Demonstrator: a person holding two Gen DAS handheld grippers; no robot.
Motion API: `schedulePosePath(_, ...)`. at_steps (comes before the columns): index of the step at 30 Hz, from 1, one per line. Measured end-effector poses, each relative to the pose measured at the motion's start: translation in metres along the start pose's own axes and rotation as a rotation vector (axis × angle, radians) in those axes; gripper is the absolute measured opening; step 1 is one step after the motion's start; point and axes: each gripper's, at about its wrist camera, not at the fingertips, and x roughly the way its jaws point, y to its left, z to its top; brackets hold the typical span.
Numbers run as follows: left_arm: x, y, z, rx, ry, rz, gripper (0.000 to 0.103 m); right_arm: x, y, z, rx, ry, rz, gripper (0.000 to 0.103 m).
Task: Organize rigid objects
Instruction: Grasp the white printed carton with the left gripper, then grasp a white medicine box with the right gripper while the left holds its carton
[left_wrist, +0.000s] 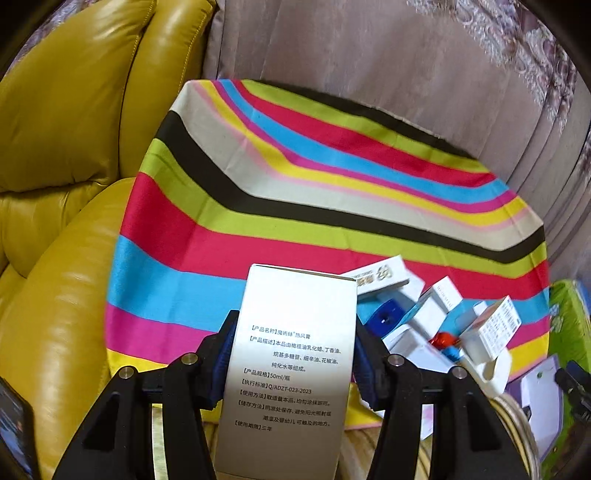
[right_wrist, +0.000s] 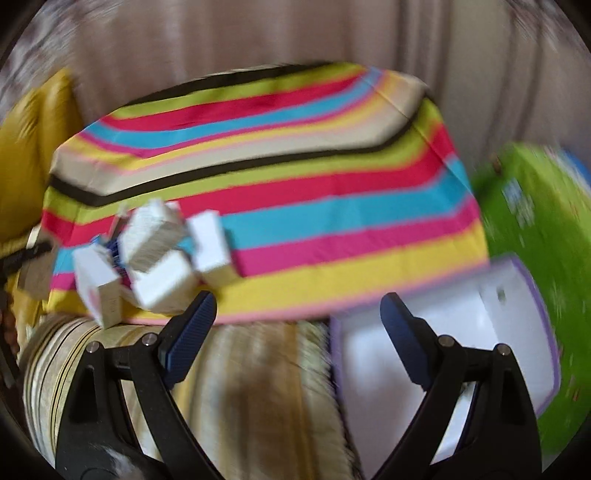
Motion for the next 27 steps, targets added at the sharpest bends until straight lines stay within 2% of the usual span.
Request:
schedulePosePath(8,0.001,0.004,-0.005,-0.03,-0.052,-0.082,0.055,0.028,0.094,0.014,-0.31,-0.028,0.067,0.093)
schedulePosePath(14,0.0,0.005,-0.01,-0.041,-0.057,-0.1,0.055,0.054,0.133,0.021,-0.475,-0.03,0.061,0.093)
schedulePosePath(16,-0.001,0.005,-0.01,-0.041,-0.057,-0.105,0.055,0.065,0.14,0.023,-0.505,-0.015,0.044,0.093)
schedulePosePath(20,0.0,0.004,-0.011,-0.04,-0.054,-0.113,0.055,0.075,0.151,0.023,-0.549,0.0,0.065,0.094)
schedulePosePath(24,-0.003,0.002,-0.012,-0.033,-0.061,-0.118,0.055,0.084,0.152,0.023,-0.554,0.019,0.061,0.093)
schedulePosePath(25,-0.004,0.001,-0.011,-0.028,-0.064,-0.121,0.055,0.085,0.152,0.023,-0.55,0.02,0.059,0.093)
schedulePosePath(27,-0.005,-0.001,-0.011,-0.023,-0.068,-0.126,0.055,0.085,0.149,0.025,-0.533,0.01,0.061,0.082)
